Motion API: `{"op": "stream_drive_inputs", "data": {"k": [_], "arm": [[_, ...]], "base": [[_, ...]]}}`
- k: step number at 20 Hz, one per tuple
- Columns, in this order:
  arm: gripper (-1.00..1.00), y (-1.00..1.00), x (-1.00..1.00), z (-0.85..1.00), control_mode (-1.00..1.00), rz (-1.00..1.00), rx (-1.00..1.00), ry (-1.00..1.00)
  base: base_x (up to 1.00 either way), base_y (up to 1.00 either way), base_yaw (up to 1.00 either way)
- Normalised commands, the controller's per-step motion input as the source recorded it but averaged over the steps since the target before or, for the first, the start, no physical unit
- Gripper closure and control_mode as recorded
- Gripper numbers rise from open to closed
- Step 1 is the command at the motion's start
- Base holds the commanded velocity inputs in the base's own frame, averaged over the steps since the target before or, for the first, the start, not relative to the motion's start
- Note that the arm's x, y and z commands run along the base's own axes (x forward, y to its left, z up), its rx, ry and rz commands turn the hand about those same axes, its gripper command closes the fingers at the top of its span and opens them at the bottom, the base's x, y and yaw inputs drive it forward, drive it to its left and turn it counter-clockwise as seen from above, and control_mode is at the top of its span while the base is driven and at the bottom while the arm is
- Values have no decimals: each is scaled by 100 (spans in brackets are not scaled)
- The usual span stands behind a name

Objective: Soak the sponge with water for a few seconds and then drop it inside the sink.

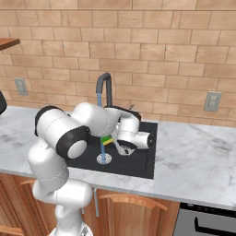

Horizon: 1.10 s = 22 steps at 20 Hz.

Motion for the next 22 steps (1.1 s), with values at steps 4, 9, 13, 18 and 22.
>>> {"op": "stream_drive_inputs", "data": {"k": [4, 9, 13, 18, 22], "arm": [[100, 23, 0, -4, -100, 0, 0, -7], [100, 23, 0, -5, -100, 0, 0, -5], [100, 12, 13, -3, -100, 0, 0, -3], [100, 3, 24, -8, -100, 0, 0, -4], [100, 6, 14, -4, -100, 0, 0, -2]], "base": [[0, 0, 0], [0, 0, 0], [0, 0, 0], [0, 0, 0], [0, 0, 0]]}}
